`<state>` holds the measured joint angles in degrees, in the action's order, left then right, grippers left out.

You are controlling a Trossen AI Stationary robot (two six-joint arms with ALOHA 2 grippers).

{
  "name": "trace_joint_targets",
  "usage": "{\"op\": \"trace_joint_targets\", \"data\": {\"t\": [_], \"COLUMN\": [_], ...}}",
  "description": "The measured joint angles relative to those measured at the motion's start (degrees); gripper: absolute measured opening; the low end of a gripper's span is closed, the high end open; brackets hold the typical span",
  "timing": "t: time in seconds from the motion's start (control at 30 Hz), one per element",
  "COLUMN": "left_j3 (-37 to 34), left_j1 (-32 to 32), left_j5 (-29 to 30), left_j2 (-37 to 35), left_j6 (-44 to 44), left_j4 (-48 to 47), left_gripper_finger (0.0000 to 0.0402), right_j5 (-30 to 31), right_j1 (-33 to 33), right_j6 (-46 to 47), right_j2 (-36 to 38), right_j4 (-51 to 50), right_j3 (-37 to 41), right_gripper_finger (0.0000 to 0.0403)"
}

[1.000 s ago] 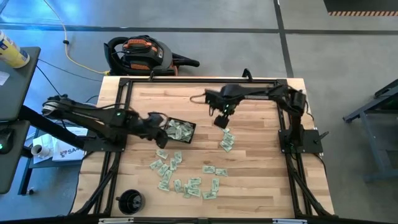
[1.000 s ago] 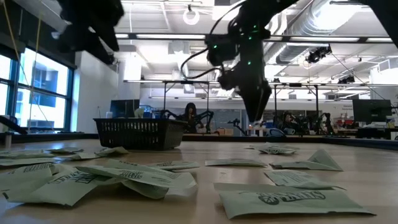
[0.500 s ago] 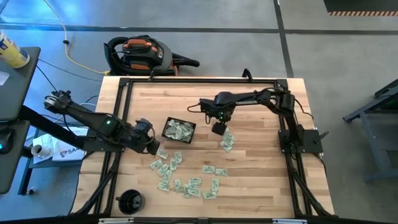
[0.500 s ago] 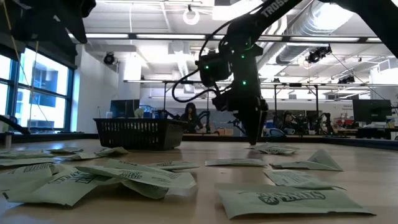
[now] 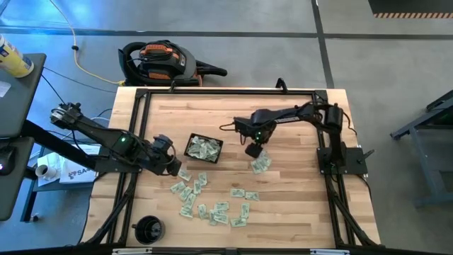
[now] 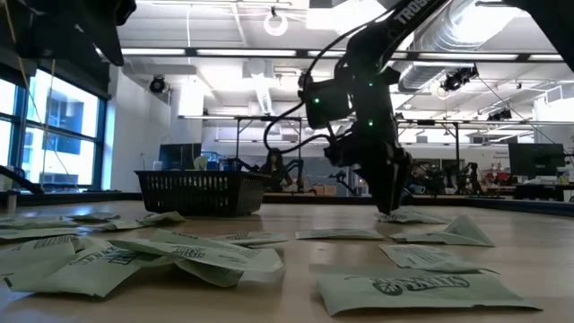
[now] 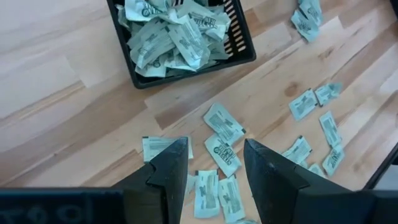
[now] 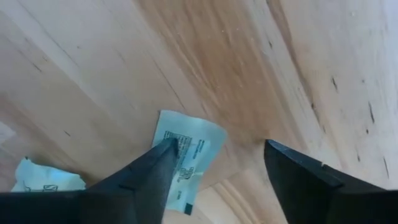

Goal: Pick and place Stevia / Truvia into bins
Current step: Put the green stevia packet into the black basket

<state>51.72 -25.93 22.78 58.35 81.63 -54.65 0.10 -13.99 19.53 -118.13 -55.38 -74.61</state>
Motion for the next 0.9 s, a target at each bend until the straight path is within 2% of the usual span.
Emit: {"op": "trace_joint_targets", "data": {"t": [0.13,0.33,0.37,0.47,0.57,0.73,0.9], "left_j3": [0.0,0.0,0.0,0.0,0.0,0.0,0.0], "left_j1": [0.02,0.02,0.02,0.01,-0.6,-3.39,-8.74], "left_j5": [0.35,0.35,0.35,0.31,0.35,1.95,7.38], "left_j2": [0.0,0.0,0.0,0.0,0.0,0.0,0.0], "left_j6": [-0.23,-0.31,-0.31,-0.31,-0.21,1.27,6.64], "left_j4": [0.01,0.02,0.03,0.44,1.23,1.93,2.36], "left_gripper_finger": [0.0191,0.0191,0.0191,0.0191,0.0191,0.0191,0.0191], "right_j5": [0.46,-2.81,-3.89,-5.78,-3.1,-2.23,-2.18], "right_j1": [1.18,0.74,0.45,0.04,0.7,1.49,3.52], "right_j6": [1.45,1.53,1.59,2.84,2.91,3.42,0.77], "right_j2": [0.25,0.25,0.25,0.75,2.16,5.6,4.96], "right_j4": [2.29,5.35,5.78,8.2,11.07,11.71,10.89], "right_j3": [0.22,0.46,0.45,-1.0,-4.75,-17.13,-29.58], "right_gripper_finger": [0.0172,0.0019,0.0011,0.0021,0.0007,0.0003,0.0001]}}
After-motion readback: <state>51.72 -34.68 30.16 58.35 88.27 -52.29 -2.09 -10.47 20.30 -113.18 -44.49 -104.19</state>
